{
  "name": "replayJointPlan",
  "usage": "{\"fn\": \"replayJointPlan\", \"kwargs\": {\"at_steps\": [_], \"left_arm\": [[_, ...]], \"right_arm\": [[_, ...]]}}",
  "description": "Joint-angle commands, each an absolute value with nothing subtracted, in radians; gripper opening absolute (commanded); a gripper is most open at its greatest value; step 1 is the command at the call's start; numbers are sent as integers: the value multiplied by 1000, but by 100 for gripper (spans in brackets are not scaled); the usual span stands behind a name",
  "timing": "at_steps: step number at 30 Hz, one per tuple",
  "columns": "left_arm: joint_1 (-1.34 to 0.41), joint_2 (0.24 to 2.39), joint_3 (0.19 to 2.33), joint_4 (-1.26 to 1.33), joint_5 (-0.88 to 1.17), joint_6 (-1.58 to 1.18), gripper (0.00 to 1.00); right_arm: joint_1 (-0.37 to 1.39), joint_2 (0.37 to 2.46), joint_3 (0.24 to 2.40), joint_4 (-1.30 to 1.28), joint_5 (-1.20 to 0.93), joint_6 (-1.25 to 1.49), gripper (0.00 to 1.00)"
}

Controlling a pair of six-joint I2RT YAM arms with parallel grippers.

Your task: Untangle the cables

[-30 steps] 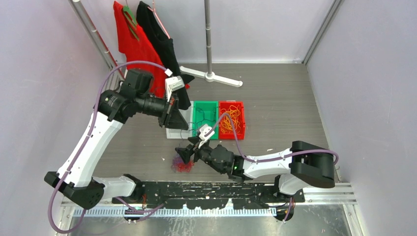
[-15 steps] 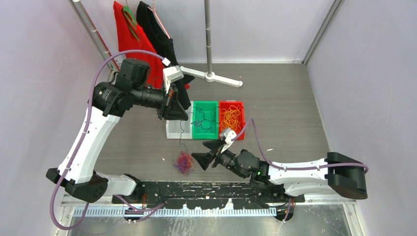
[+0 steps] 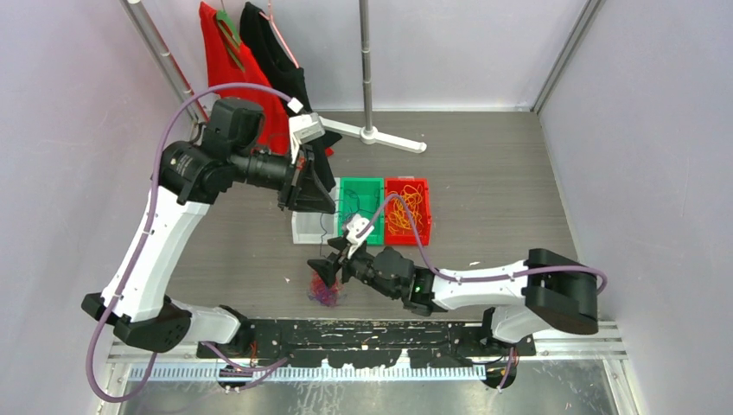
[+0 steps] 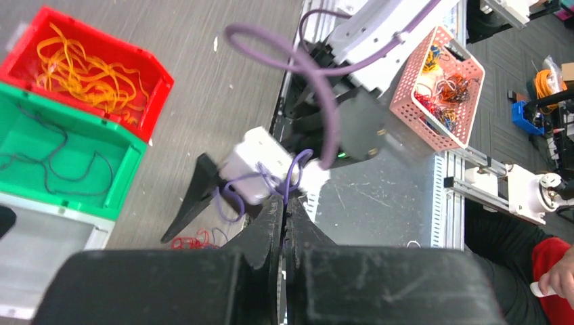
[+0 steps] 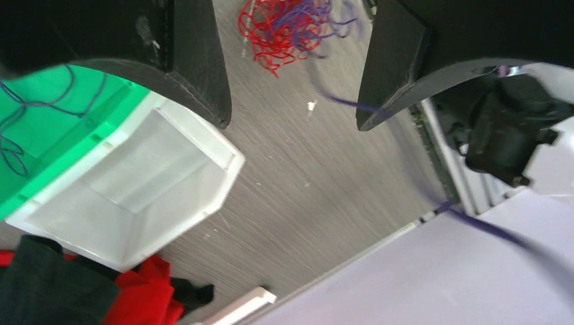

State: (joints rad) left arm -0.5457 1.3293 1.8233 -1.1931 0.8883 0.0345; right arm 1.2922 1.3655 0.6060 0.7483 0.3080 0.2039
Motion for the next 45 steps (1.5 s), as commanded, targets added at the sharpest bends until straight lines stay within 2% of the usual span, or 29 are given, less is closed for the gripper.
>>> {"fn": "replayJointPlan", "kwargs": {"at_steps": [1,6,11,15,23,30,38,45], "left_arm": [[-549,1327,1938,-1187,992,30,0],[-548,1261,1877,-953,1129,-148,0],[-549,1256,1966,-881,1107,-226,0],[-548,1317,2103,-893,1009,-222,0],[-548,1399,2431,-906,781,-142,0],[-548,1333,2398,-694,574,-77,0],[-548,1302,2436,-600,544,-13,0],[-548,1233,2399,-480,332,142,0]], "right_arm": [[1240,1440,649,844,328,218,72],[1230,1561,687,862,232,245,69],[1228,1646,689,910,167,307,64],[1222,1694,684,921,118,357,60],[1227,1694,593,976,125,412,56],[1229,1631,498,966,172,409,56],[1244,1547,370,943,233,398,55],[1255,1471,261,919,304,382,57]]}}
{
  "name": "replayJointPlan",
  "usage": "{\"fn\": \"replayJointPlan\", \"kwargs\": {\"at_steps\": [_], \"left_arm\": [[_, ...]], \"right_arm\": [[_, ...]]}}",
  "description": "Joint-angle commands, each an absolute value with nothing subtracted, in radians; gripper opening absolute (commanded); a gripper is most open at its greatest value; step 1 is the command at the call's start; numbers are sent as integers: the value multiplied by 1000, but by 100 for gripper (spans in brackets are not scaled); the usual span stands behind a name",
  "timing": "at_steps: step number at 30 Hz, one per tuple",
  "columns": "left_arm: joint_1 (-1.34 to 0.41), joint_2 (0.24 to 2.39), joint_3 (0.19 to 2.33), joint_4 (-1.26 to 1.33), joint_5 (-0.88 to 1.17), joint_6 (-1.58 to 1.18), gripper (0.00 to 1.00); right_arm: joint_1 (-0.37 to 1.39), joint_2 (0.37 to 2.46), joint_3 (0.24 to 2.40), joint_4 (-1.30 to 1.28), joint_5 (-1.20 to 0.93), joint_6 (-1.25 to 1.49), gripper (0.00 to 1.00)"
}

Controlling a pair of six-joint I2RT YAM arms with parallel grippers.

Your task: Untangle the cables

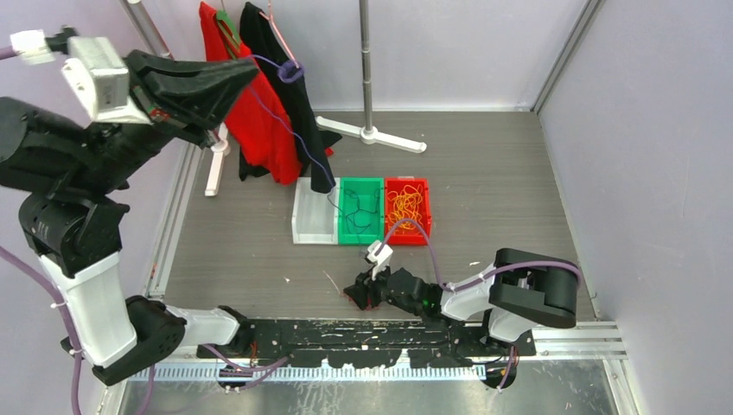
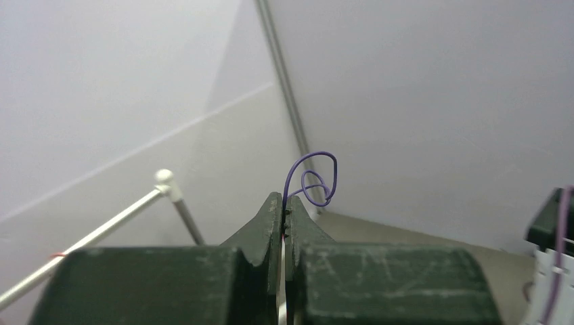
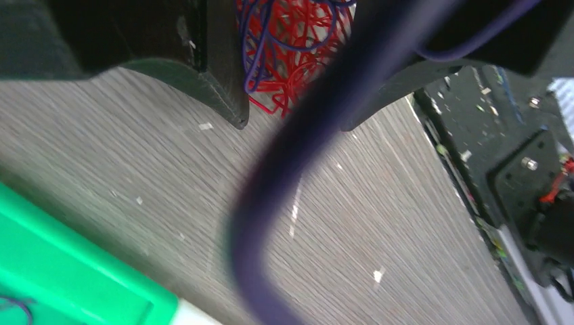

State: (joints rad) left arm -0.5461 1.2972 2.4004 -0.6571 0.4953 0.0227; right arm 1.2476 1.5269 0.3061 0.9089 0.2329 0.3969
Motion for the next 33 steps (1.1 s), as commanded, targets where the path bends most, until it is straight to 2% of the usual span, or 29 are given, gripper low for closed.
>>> {"fn": "replayJointPlan", "kwargs": {"at_steps": [1,9,15,23,33], "left_arm": [[-548,1229,2398,-462,297,161,0],[-548,1220,2410,-381,165,240,0],[-548,1196,2348,-175,-21,266,0],[-548,1221,2393,-110,-111,360,0],[-548,1301,2549,-3,-117,506,0]], "right_arm": [[1255,1461,250,911,307,381,58],[1255,1380,219,841,371,362,61],[1256,1367,191,841,380,391,64],[1270,1349,174,838,392,391,70],[1284,1331,134,838,410,412,65]]}}
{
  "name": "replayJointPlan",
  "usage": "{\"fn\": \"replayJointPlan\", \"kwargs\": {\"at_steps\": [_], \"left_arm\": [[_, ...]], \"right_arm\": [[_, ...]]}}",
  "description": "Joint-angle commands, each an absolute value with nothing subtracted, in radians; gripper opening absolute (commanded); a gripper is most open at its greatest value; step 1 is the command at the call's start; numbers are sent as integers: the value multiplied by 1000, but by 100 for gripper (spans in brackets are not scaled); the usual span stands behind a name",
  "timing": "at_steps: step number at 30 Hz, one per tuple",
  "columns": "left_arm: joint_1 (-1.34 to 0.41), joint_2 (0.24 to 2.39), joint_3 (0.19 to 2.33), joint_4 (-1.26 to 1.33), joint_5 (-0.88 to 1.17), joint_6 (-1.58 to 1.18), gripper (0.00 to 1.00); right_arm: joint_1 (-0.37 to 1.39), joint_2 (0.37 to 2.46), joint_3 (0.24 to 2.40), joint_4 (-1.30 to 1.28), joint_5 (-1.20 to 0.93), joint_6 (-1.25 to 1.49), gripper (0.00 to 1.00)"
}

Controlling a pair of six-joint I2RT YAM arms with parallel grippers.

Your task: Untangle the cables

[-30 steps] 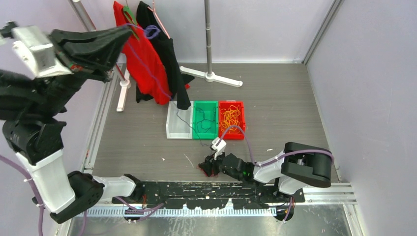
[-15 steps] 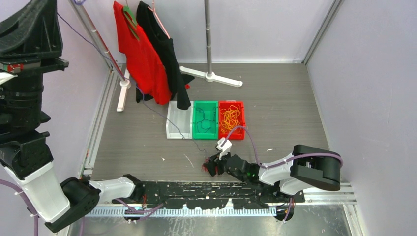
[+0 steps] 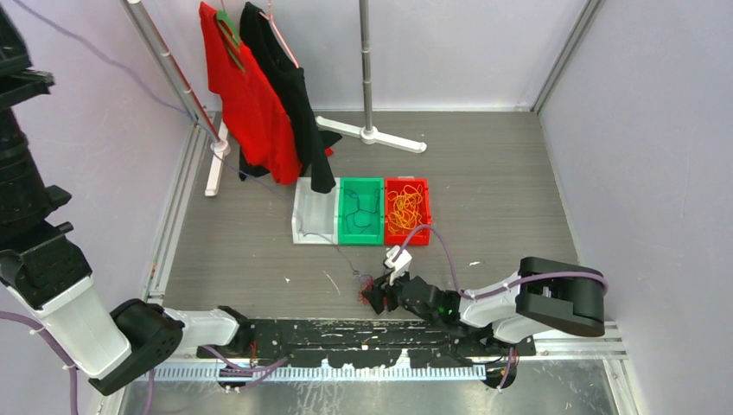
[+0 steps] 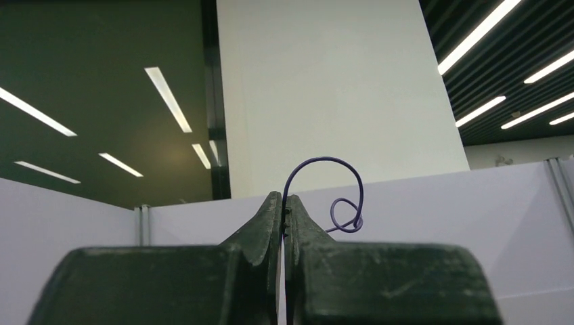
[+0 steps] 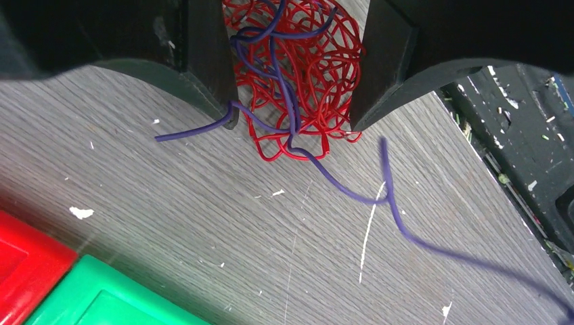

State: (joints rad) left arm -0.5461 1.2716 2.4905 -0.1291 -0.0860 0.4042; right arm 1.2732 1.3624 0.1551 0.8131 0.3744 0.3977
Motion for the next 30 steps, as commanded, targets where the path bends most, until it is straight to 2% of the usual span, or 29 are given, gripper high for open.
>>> {"fn": "replayJointPlan", "kwargs": {"at_steps": [1,10,13,16,19,22,25,27,30], "left_arm": [[-548,1301,2548,14,-112,525,0],[-546,1303,2533,68,-52,590,0],[-547,1290,2535,-92,-6,534,0],[-546,1186,2353,-340,132,454,0],[-546,1082,2034,-545,274,452,0],[-546,983,1755,-665,308,485,0],[-546,922,1544,-747,295,533,0],[-546,896,1438,-793,284,579,0],[-546,891,1336,-900,277,641,0]], "right_arm": [[1285,1329,129,838,413,415,65],[1293,1251,109,759,454,420,68],[1296,1199,99,733,473,417,70],[1295,1128,119,685,468,385,66],[1296,1061,156,617,456,354,59],[1296,1018,161,587,452,347,49],[1295,985,150,566,458,352,34],[1296,961,142,560,460,358,29],[1296,937,144,557,462,359,29]]}}
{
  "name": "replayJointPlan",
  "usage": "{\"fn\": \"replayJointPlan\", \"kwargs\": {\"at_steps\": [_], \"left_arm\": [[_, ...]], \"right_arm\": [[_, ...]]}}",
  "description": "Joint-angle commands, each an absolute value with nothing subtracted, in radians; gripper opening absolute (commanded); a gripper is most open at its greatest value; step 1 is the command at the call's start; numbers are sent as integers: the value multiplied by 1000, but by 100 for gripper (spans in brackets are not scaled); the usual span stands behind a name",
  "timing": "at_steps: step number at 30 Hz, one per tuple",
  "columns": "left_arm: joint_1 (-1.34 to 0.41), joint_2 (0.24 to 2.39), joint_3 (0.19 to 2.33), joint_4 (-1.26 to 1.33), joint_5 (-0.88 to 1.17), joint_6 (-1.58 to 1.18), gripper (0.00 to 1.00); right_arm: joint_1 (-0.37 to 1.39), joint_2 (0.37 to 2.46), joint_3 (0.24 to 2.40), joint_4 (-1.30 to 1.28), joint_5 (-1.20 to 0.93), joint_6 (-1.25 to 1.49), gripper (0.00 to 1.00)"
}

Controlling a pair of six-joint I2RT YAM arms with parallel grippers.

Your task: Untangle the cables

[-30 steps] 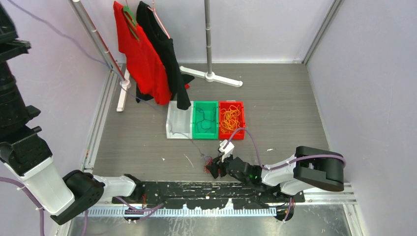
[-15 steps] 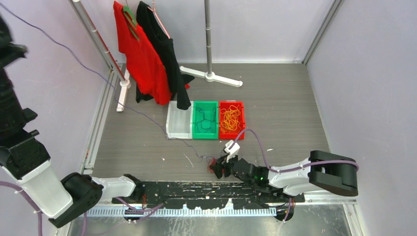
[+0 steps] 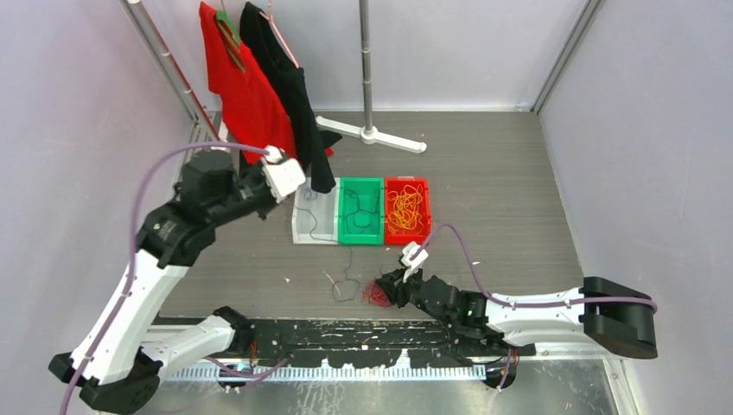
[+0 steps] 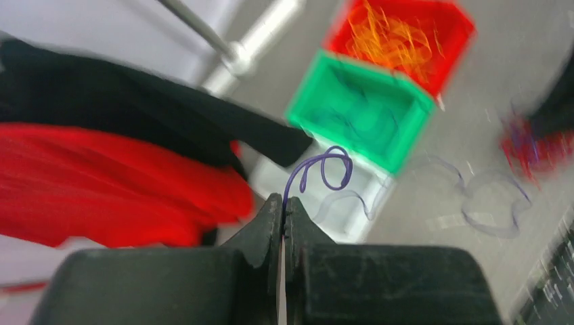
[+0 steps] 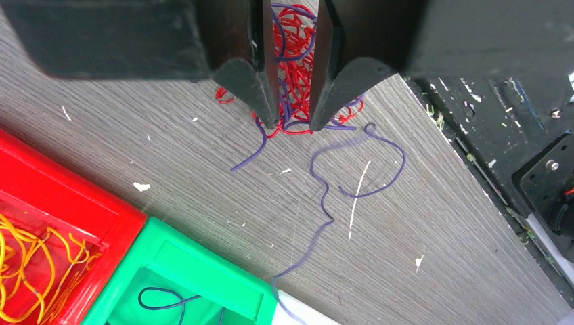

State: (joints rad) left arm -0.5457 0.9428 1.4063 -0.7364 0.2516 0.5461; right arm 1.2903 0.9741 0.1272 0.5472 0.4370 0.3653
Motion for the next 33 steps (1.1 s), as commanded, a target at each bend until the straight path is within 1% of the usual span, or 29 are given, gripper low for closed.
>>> {"fn": "replayJointPlan", "kwargs": {"at_steps": [1,3,5,7,8,9,12,13,15,19,24,26,30,33], "left_arm": [[-547,894,1316,-944,289,665,0],[-546,912,1265,-1025,310,695,0],[-548,931,1204,-1073,332,722,3],[-548,950,1142,-1088,337,746,8],[-548,957,1114,-1089,338,755,13],[-548,969,1093,-1092,348,765,20],[-565,997,1068,-1116,414,775,54],[-583,1006,1070,-1120,439,764,63],[-634,1038,1076,-1118,477,743,70],[-734,1138,1075,-1082,470,743,73],[-820,1279,1059,-1064,358,855,74],[-842,1343,1053,-1045,299,913,76],[-854,1408,1052,-1007,256,998,76],[-873,1449,1044,-992,247,1021,73]], "right_arm": [[1296,935,148,557,462,360,30],[1296,939,159,554,463,351,32],[1296,951,171,554,462,345,32],[1296,960,177,553,462,344,32],[1295,962,178,550,463,344,32],[1296,962,178,545,464,347,32],[1296,952,171,528,473,358,33],[1296,947,167,523,478,360,33],[1296,938,164,514,490,362,33],[1296,920,158,495,515,369,33],[1296,884,150,470,536,382,33],[1295,864,150,458,541,383,33],[1294,821,154,425,550,383,33],[1295,787,159,398,556,384,32]]}}
